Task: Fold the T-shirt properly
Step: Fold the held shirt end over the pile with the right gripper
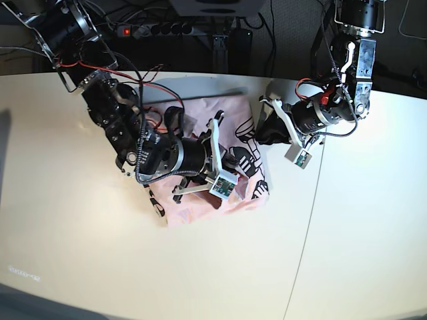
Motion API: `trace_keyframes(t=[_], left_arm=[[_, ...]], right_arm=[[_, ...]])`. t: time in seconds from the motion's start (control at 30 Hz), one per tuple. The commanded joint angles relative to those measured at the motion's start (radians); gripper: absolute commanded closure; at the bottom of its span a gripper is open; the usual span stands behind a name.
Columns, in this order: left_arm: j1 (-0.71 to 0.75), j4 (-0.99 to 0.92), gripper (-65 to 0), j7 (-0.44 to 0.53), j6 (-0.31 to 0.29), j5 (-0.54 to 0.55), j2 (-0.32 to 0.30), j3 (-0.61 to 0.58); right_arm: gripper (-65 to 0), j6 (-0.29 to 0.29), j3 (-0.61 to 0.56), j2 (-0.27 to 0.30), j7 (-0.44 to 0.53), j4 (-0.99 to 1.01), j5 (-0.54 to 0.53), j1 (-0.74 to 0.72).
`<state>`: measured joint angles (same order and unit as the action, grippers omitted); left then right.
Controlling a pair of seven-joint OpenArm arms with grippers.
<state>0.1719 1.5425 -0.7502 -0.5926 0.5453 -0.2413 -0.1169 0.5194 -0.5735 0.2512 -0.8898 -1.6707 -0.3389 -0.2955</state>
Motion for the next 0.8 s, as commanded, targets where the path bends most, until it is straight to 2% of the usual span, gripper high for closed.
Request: trace_keyframes(t=[0.0, 0.23, 0.37, 0.5, 0.67, 0.7, 0.77], left_arm=[[0.009, -0.005, -8.7, -0.061, 0.032, -0.041, -0.006, -0.003], [0.008, -0.004, -8.7, -0.062, 0.031, 0.029, -0.006, 0.017], [0.009, 0.019, -8.7, -0.076, 0.031, 0.047, -0.006, 0.075], [0.009, 0.077, -8.6, -0.131, 0.019, 0.057, -0.007, 0.146], [0.014, 0.117, -8.7, -0.170, 0.019, 0.109, -0.052, 0.205], [0.015, 0.117, -8.7, -0.173, 0.019, 0.122, -0.068, 0.207], [0.018, 0.117, -8.7, -0.174, 0.019, 0.145, -0.097, 0.208]], right_arm=[[0.0, 0.007, -0.003, -0.014, 0.038, -0.005, 0.006, -0.023], [0.0, 0.007, -0.011, -0.038, 0.048, 0.047, 0.025, -0.023], [0.0, 0.007, -0.011, -0.039, 0.048, 0.047, -0.024, -0.023], [-0.9, 0.007, -0.011, -0.039, 0.053, 0.047, -0.054, -0.023], [-31.1, 0.007, -0.011, -0.039, 0.091, 0.047, -0.055, -0.023], [-34.9, 0.007, -0.011, -0.039, 0.105, 0.047, -0.064, -0.024], [-37.7, 0.008, -0.011, -0.041, 0.116, 0.047, -0.117, -0.027]])
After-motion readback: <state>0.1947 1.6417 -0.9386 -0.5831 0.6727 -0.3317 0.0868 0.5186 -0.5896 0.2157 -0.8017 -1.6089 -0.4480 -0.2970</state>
